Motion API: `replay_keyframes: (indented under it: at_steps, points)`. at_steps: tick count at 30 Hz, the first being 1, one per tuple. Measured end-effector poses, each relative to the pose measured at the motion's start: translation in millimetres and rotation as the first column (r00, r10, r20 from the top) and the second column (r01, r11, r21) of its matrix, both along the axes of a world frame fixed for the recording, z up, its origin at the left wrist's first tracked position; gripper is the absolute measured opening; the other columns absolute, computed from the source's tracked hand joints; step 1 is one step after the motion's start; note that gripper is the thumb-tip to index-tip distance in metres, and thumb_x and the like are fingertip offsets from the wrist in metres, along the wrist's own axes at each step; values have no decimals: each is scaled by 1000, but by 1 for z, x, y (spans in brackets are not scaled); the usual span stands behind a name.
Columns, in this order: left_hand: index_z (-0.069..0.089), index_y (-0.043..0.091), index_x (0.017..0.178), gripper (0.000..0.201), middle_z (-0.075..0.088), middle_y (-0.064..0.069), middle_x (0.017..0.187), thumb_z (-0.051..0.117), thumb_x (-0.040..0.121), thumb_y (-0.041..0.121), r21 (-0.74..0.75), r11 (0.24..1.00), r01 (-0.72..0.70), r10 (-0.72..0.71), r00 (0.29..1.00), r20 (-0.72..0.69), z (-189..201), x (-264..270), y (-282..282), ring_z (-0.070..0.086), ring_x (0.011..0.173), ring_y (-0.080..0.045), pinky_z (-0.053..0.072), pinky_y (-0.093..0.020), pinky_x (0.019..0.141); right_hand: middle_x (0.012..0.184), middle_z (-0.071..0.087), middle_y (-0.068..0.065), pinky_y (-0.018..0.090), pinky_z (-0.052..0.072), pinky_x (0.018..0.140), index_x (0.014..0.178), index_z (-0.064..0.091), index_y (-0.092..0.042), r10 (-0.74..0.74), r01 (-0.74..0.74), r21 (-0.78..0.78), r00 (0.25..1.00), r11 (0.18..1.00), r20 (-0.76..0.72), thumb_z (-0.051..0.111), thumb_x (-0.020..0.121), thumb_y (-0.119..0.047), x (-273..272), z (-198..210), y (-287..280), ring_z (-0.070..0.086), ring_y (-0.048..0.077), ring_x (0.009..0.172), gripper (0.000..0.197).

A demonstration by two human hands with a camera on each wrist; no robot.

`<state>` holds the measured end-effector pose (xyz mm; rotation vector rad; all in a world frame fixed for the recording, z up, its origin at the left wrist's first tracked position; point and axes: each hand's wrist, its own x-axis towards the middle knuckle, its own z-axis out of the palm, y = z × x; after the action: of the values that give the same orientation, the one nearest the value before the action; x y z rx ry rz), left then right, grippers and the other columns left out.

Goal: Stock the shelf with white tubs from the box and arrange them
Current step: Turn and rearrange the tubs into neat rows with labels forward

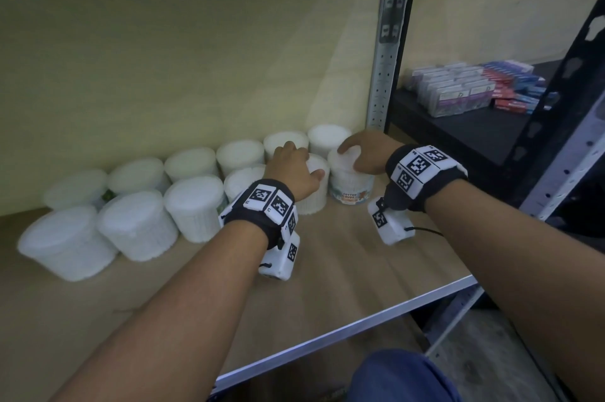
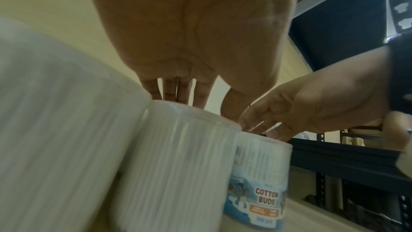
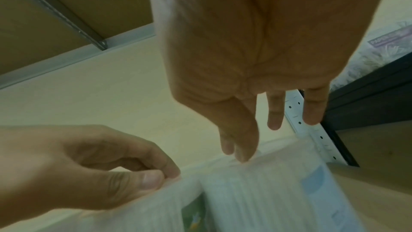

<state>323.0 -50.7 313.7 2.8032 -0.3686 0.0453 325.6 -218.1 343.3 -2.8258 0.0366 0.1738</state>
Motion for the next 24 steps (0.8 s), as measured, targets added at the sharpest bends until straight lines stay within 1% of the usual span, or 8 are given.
replay_keyframes:
  at_steps: [2, 3, 6, 7, 9, 14, 18, 24]
  points:
    - [49, 10, 134, 53, 42, -11, 135, 52, 92, 41, -6, 1000, 2, -2, 1000, 1, 0, 0, 0, 39, 127, -28, 37, -38, 105, 145, 41, 6, 40, 35, 113, 126, 58, -26, -42, 43, -25, 998, 999, 47, 55, 87, -15, 2, -1, 3, 38, 29, 135, 41]
    - [49, 10, 134, 52, 42, -11, 135, 52, 92, 41, -7, 1000, 3, -3, 1000, 2, 0, 0, 0, 39, 127, -28, 37, -38, 105, 144, 42, 8, 43, 33, 114, 128, 56, -23, -62, 66, -58, 996, 996, 68, 56, 87, -22, 3, -2, 4, 36, 30, 136, 41]
    - [49, 10, 134, 52, 42, -11, 135, 52, 92, 41, -9, 1000, 2, -2, 1000, 6, -1, 0, 0, 39, 127, -28, 37, -39, 105, 139, 43, 13, 44, 33, 112, 133, 51, -11, -84, 92, -145, 995, 985, 57, 57, 87, -46, 4, -6, 7, 36, 33, 133, 58]
    - [49, 10, 134, 52, 43, -11, 135, 52, 91, 41, -12, 1000, 2, -2, 1000, 6, -2, 0, 0, 39, 127, -28, 37, -39, 105, 138, 44, 14, 45, 34, 111, 133, 50, -10, -86, 92, -159, 996, 983, 39, 55, 86, -52, 4, -8, 7, 37, 33, 132, 63]
    - [49, 10, 134, 53, 43, -12, 134, 52, 91, 41, -19, 1000, 4, -3, 1000, 7, -2, 0, 0, 40, 126, -29, 38, -39, 105, 137, 44, 14, 44, 36, 109, 134, 48, -9, -80, 84, -175, 996, 981, 26, 53, 86, -56, 5, -10, 7, 40, 33, 131, 68]
    - [49, 9, 134, 53, 44, -12, 133, 52, 91, 41, -22, 1000, 4, -3, 1000, 8, -2, 0, 0, 40, 126, -29, 36, -39, 105, 138, 46, 14, 39, 40, 107, 135, 49, -8, -10, 16, -191, 999, 982, 31, 52, 90, -51, 3, -5, 4, 45, 30, 127, 62]
    - [50, 10, 133, 53, 44, -12, 133, 53, 91, 42, -26, 1000, 3, -3, 1000, 8, -3, 1, 0, 40, 126, -29, 37, -40, 106, 145, 42, 8, 36, 35, 111, 139, 47, -15, 64, -62, -180, 998, 982, 7, 55, 92, -41, 0, 0, -1, 42, 26, 133, 54]
    - [50, 10, 133, 53, 44, -11, 133, 53, 91, 42, -23, 1000, 2, -2, 1000, 6, -2, 1, 0, 40, 126, -29, 38, -40, 105, 140, 48, 7, 33, 39, 104, 134, 54, -18, 95, -95, -161, 995, 982, -4, 62, 89, -33, -2, 4, -2, 48, 25, 127, 49]
